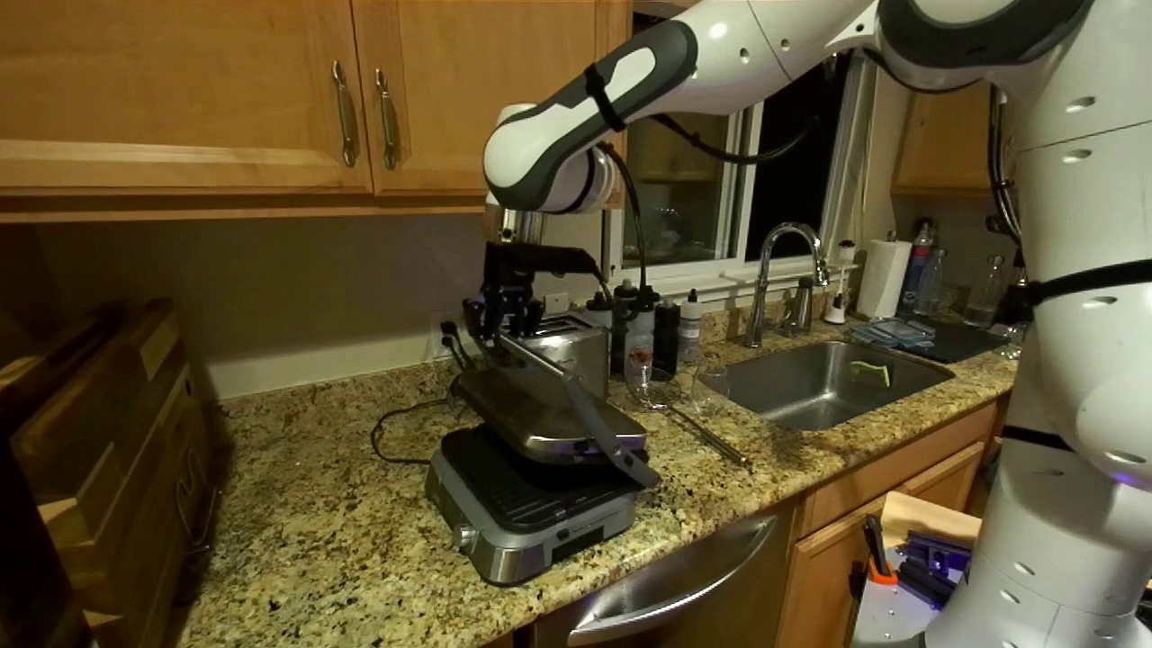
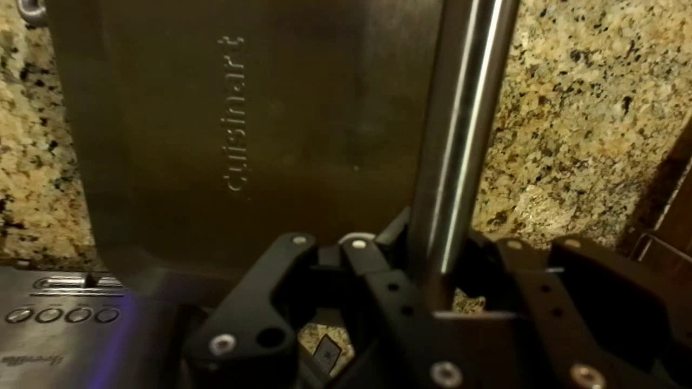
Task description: Open the sandwich maker
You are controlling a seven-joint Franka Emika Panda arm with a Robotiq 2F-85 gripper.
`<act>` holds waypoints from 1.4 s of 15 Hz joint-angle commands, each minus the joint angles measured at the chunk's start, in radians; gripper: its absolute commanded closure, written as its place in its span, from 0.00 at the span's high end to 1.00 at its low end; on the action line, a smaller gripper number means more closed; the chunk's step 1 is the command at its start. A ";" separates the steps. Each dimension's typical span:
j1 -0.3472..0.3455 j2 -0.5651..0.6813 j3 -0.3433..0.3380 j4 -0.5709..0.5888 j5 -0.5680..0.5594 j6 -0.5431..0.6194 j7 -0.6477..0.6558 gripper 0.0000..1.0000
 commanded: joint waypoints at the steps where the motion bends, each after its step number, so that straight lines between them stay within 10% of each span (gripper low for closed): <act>1: -0.038 -0.130 -0.024 -0.105 0.031 -0.029 -0.028 0.05; 21: -0.078 -0.154 -0.065 -0.120 0.079 -0.014 -0.044 0.05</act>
